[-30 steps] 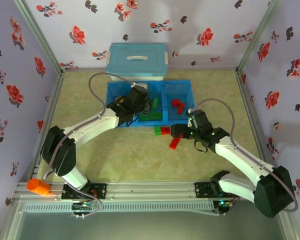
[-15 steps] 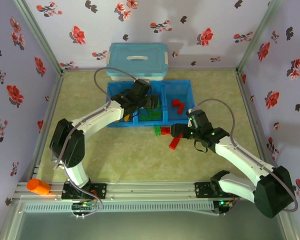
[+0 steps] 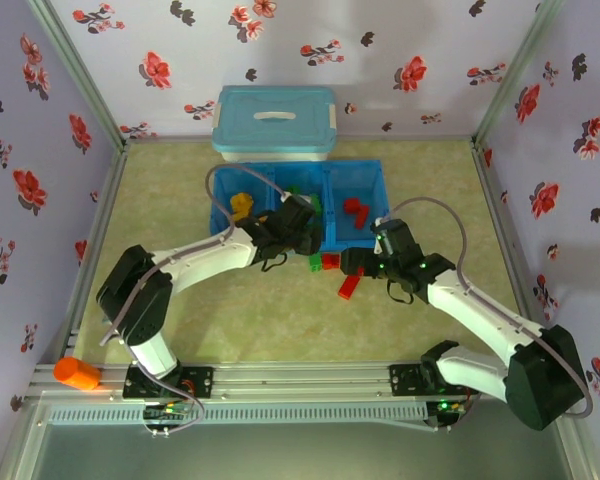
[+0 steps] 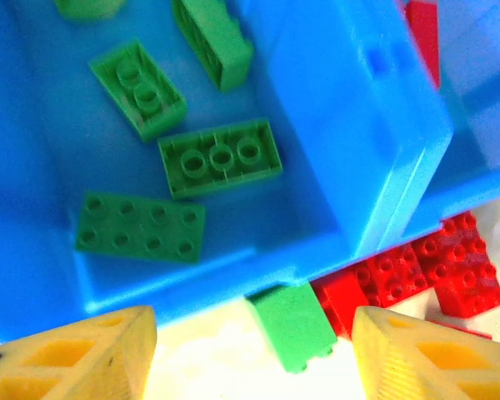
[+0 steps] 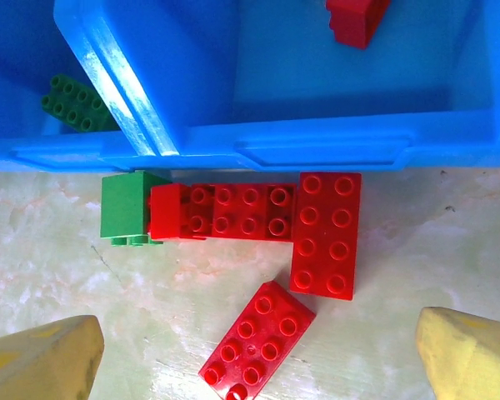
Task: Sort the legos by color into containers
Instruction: Place the lego in the container, then move the lego to the center of the table.
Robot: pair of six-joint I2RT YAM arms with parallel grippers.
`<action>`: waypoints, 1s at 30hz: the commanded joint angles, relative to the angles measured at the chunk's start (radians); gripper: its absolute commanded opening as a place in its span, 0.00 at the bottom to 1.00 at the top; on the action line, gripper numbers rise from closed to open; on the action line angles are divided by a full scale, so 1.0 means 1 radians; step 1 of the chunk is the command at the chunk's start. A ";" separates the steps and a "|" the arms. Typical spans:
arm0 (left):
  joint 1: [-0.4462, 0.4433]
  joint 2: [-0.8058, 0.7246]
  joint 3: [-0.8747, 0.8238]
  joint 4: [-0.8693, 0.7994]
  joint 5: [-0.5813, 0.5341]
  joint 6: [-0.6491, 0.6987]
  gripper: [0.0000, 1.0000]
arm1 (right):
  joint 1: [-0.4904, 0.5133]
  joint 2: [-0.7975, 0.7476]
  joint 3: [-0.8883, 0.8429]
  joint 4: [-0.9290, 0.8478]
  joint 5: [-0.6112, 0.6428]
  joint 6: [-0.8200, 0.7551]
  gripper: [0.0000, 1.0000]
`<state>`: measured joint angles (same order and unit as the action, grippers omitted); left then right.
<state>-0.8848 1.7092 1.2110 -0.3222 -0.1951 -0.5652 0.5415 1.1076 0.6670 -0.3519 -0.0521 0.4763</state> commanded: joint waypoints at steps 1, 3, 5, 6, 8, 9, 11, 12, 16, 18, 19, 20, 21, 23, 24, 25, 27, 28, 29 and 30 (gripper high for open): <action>-0.009 0.037 -0.024 0.040 0.019 -0.068 0.59 | 0.008 0.010 0.013 0.026 -0.008 0.016 0.97; -0.011 0.049 -0.032 0.052 0.022 -0.079 0.58 | 0.008 0.009 0.015 0.026 -0.009 0.016 0.97; -0.012 0.062 -0.033 0.064 0.034 -0.085 0.56 | 0.008 0.004 0.015 0.024 -0.006 0.015 0.97; -0.013 0.070 -0.032 0.070 0.039 -0.086 0.56 | 0.008 0.003 0.015 0.023 -0.005 0.015 0.97; -0.016 0.092 -0.026 0.072 0.047 -0.088 0.56 | 0.008 0.002 0.014 0.021 -0.005 0.016 0.97; -0.018 0.102 -0.021 0.072 0.050 -0.089 0.56 | 0.007 0.002 0.016 0.021 -0.005 0.016 0.97; -0.023 0.124 -0.012 0.066 0.054 -0.097 0.55 | 0.008 0.002 0.015 0.019 -0.005 0.016 0.97; -0.026 0.131 -0.010 0.067 0.057 -0.098 0.55 | 0.008 0.002 0.015 0.019 -0.005 0.015 0.97; -0.034 0.157 -0.011 0.072 0.056 -0.103 0.53 | 0.008 0.007 0.015 0.023 -0.004 0.015 0.97; -0.034 0.171 -0.013 0.074 0.050 -0.103 0.52 | 0.008 0.012 0.015 0.025 -0.005 0.016 0.97; -0.034 0.179 -0.013 0.075 0.048 -0.103 0.52 | 0.008 0.014 0.016 0.029 -0.006 0.017 0.97; -0.033 0.189 -0.013 0.073 0.046 -0.105 0.52 | 0.008 0.015 0.014 0.031 -0.007 0.018 0.97; -0.034 0.195 -0.013 0.071 0.045 -0.106 0.51 | 0.008 0.019 0.014 0.031 -0.008 0.019 0.97; -0.034 0.208 -0.018 0.068 0.042 -0.111 0.50 | 0.007 0.019 0.011 0.033 -0.009 0.020 0.97; -0.034 0.208 -0.022 0.066 0.039 -0.114 0.50 | 0.008 0.019 0.010 0.032 -0.009 0.020 0.97; -0.034 0.207 -0.030 0.061 0.034 -0.119 0.50 | 0.007 0.018 0.008 0.032 -0.010 0.020 0.97; -0.039 0.197 -0.049 0.050 0.018 -0.124 0.49 | 0.008 0.013 0.003 0.032 -0.008 0.021 0.97; -0.042 0.189 -0.063 0.043 0.009 -0.126 0.49 | 0.009 0.010 0.001 0.033 -0.007 0.022 0.97; -0.047 0.176 -0.078 0.036 0.001 -0.129 0.49 | 0.009 0.008 -0.002 0.033 -0.006 0.022 0.97; -0.050 0.167 -0.093 0.027 -0.005 -0.134 0.48 | 0.008 0.009 -0.003 0.034 -0.005 0.023 0.97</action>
<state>-0.9253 1.8759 1.1748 -0.2188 -0.1532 -0.6788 0.5415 1.1206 0.6670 -0.3359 -0.0566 0.4831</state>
